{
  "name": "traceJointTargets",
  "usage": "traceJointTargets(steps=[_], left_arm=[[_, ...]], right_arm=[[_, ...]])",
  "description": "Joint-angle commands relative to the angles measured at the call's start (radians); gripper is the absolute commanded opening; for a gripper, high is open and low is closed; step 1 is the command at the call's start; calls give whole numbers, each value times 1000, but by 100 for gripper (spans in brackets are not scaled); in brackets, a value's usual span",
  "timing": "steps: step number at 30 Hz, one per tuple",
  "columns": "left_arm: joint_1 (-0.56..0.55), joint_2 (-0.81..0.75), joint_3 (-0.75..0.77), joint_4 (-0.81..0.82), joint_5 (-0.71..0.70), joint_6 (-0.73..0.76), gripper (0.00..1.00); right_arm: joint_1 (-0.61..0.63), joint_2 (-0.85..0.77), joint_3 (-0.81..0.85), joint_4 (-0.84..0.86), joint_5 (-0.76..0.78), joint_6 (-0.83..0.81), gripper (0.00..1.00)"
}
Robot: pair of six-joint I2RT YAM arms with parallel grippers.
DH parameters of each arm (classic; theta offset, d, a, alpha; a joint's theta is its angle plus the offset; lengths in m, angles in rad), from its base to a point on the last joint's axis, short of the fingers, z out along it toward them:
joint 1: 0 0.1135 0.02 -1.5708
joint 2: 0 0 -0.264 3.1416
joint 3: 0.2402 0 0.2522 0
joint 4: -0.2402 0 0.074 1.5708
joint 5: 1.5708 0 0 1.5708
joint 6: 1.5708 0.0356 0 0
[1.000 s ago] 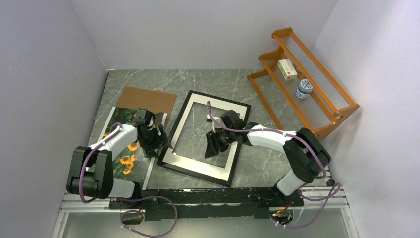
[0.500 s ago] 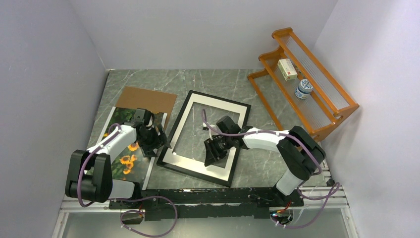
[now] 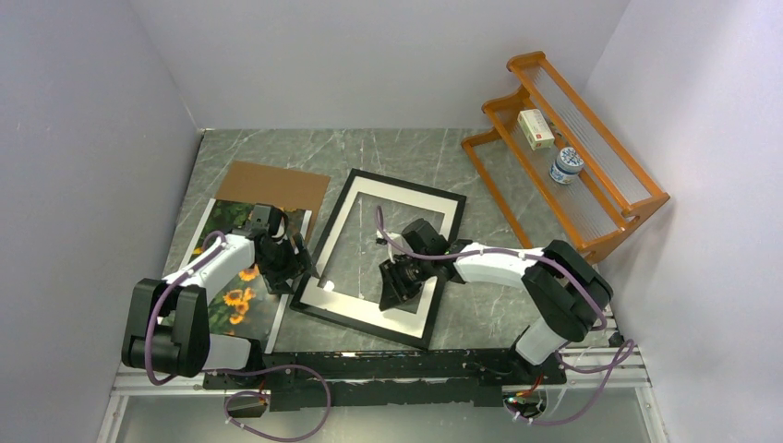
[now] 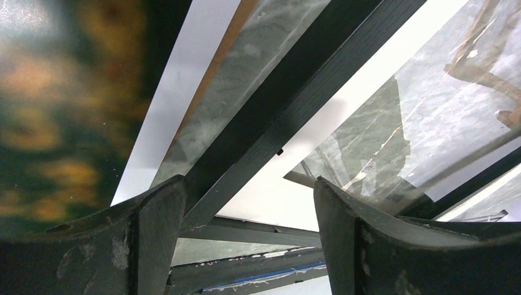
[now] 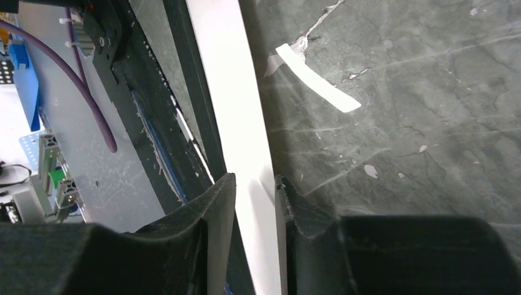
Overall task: Put the photo into the frame
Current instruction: Adjust the photo frame item on the photo frame.
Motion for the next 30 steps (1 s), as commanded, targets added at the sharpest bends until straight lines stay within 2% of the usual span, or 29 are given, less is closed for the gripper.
traceJointTargets(steps=[1, 5, 11, 15, 20, 26, 30], left_arm=[[-3, -7, -7, 18, 17, -18, 80], [-3, -9, -4, 14, 16, -17, 80], [-3, -15, -4, 9, 14, -18, 80], [-3, -15, -3, 9, 12, -19, 81], [-3, -16, -1, 7, 10, -20, 81], [-3, -28, 3, -1, 7, -21, 81], [-3, -42, 1, -6, -1, -26, 81]], right_arm=[[34, -2, -5, 9, -21, -9, 37], [34, 39, 17, -6, -59, -51, 39], [32, 89, 43, -34, -70, -62, 49], [33, 86, 47, -37, -42, -57, 50], [33, 45, 40, -33, 84, -35, 51], [33, -78, 5, 19, 105, -16, 43], [34, -106, -7, 28, 87, -1, 38]])
